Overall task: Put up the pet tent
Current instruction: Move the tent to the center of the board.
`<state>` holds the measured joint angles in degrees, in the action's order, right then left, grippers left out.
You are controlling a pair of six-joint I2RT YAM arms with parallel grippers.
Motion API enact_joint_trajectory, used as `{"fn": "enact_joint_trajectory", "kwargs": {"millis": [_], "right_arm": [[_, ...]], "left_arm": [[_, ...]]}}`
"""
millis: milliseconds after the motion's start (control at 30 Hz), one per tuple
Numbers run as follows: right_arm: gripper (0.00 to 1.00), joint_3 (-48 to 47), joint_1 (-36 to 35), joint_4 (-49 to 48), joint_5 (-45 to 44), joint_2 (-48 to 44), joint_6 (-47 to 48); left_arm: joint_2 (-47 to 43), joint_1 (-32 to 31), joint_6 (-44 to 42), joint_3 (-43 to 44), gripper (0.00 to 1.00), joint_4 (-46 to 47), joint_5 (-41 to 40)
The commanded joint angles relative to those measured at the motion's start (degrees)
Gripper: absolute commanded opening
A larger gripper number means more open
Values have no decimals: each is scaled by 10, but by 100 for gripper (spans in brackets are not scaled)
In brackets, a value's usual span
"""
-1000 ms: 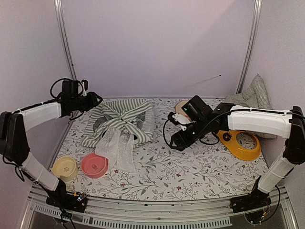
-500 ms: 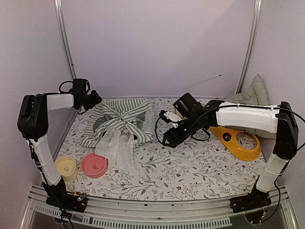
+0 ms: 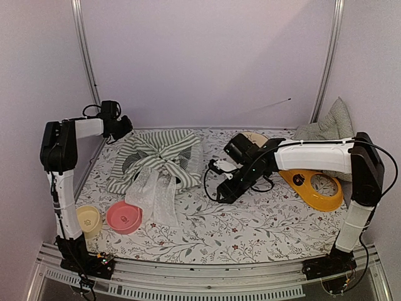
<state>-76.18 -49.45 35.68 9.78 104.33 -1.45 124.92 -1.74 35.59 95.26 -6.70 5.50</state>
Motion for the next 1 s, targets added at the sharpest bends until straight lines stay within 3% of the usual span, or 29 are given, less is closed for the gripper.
{"fn": "enact_joint_trajectory", "kwargs": {"millis": [0,200,367,433,567,700,833,967], "right_arm": [[67,14,1,9,9,13,8],[63,-19,1,21,5,30,8],[65,-125,1,28,-13,25,5],[67,-196,0,15,-20,49,4],[68,-391,1,18,-17,183,8],[71,-559,2,54,-18,294,36],[74,-539,1,81,19,310,47],[79,-343,-5,43,18,188,47]], "left_arm": [[13,7,-21,23,16,-21,-4],[19,9,-15,13,5,-3,6],[1,13,-16,0,5,13,20],[-2,15,-17,-3,5,19,37],[-3,5,-18,-12,5,24,52],[16,-5,-20,-11,13,15,31],[24,-7,-22,-27,13,22,28],[43,-12,-33,-17,13,21,43]]}}
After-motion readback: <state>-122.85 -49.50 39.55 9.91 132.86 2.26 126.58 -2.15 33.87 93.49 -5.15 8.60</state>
